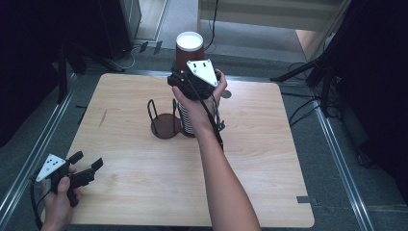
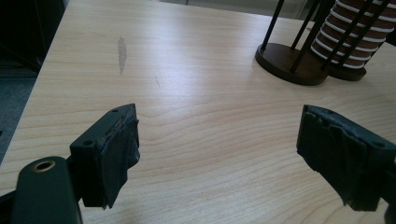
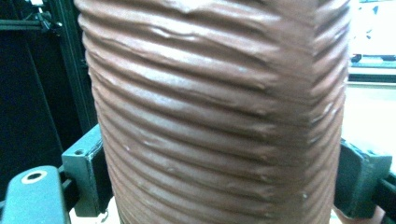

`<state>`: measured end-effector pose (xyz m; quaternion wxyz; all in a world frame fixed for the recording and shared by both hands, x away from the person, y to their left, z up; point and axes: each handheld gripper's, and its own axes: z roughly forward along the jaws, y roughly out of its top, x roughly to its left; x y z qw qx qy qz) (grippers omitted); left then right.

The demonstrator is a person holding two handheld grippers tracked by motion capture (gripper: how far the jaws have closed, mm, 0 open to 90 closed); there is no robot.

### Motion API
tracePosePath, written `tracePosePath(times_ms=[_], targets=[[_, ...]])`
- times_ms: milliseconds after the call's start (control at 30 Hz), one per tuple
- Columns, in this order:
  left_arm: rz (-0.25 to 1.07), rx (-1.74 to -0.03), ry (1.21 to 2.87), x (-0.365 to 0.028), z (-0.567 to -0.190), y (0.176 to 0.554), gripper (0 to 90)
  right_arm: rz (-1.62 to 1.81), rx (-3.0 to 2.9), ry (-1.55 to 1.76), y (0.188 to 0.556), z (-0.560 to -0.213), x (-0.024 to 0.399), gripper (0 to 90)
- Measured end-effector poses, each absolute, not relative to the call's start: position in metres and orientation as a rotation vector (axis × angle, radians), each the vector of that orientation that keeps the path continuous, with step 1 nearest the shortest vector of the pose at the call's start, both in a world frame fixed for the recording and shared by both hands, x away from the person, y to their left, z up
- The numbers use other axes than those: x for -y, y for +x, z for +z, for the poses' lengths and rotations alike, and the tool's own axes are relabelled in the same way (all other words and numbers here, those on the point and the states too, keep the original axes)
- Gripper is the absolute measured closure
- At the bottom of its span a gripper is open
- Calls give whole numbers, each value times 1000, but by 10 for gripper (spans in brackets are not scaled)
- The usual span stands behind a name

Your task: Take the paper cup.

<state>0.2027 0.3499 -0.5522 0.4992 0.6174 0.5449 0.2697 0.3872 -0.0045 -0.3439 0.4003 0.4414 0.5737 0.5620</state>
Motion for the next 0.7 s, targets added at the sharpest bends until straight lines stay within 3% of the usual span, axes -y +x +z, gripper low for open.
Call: tracePosePath(times_ms=[700], targets=[[662, -1317, 1502, -348, -552, 204, 137, 1489, -1415, 1092, 381, -309, 19, 133]])
